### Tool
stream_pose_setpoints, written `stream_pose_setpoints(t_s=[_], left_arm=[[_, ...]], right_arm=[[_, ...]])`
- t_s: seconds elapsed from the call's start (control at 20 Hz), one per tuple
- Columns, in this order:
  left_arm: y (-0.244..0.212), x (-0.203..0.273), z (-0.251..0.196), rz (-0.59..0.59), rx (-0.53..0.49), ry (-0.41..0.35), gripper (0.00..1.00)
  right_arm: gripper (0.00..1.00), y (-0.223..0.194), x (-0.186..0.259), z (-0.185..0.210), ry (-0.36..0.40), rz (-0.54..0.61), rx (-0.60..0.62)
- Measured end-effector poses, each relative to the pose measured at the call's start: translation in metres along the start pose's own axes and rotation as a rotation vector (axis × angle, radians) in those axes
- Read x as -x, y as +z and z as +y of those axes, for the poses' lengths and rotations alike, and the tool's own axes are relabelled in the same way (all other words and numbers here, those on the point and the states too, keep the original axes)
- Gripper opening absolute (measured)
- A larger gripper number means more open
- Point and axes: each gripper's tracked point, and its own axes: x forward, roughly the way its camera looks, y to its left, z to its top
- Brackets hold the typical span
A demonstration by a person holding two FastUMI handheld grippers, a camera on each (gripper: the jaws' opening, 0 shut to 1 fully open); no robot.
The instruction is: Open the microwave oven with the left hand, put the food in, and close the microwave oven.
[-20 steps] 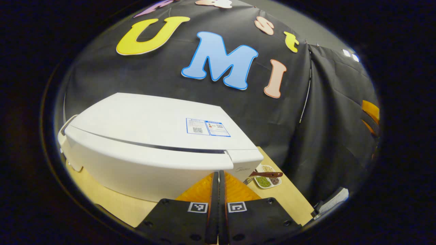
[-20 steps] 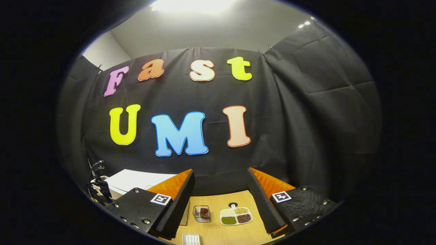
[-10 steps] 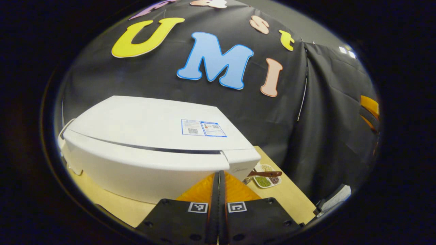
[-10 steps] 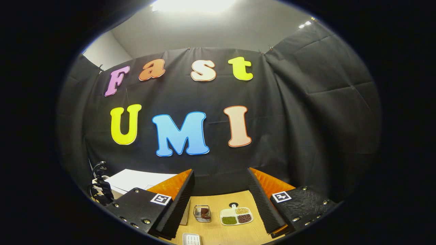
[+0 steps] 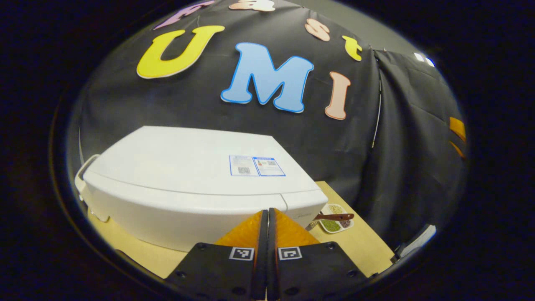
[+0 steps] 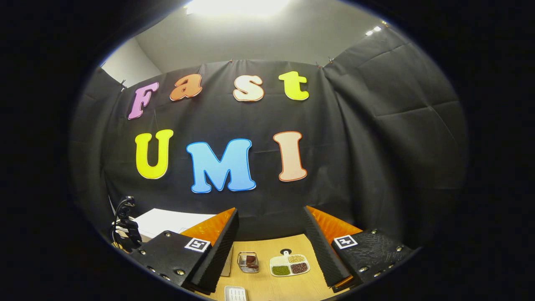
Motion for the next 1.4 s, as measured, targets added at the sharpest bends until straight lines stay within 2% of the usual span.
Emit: stream_pose_setpoints(t_s=[0.15,0.2,0.3,0.45,0.6,0.65,0.7,0.75,1.1,1.35,1.4], left_arm=[[0.081,0.055,0.013,-0.156,-0.041,0.034,0.05],[0.113,0.081,0.019,-0.222,-0.065,0.053,0.08],[0.166,0.135,0.028,-0.338,-0.096,0.086,0.29],[0.218,0.220,0.049,-0.469,-0.139,0.164,0.94],[0.231,0.283,0.063,-0.536,-0.140,0.199,0.94],[0.231,0.297,0.068,-0.541,-0.143,0.203,0.98],[0.220,0.310,0.073,-0.541,-0.147,0.208,0.96],[0.216,0.318,0.077,-0.533,-0.154,0.206,0.98],[0.218,0.345,0.065,-0.540,-0.138,0.186,0.96],[0.219,0.342,0.039,-0.546,-0.141,0.210,0.96],[0.228,0.337,0.027,-0.551,-0.137,0.212,0.99]], right_arm=[[0.92,0.012,0.001,0.024,0.034,-0.019,-0.008],[0.92,0.016,0.001,0.034,0.046,-0.025,-0.010],[0.92,0.027,0.005,0.054,0.075,-0.034,-0.004],[0.92,0.038,0.016,0.084,0.111,-0.035,0.009],[0.92,0.050,0.036,0.110,0.139,-0.039,0.003],[0.92,0.054,0.043,0.117,0.142,-0.046,0.001],[0.92,0.058,0.050,0.121,0.138,-0.050,0.001],[0.92,0.063,0.056,0.126,0.134,-0.053,0.003],[0.92,0.089,0.078,0.146,0.148,-0.077,0.036],[0.92,0.084,0.072,0.131,0.177,-0.065,0.030],[0.92,0.085,0.070,0.127,0.189,-0.062,0.024]])
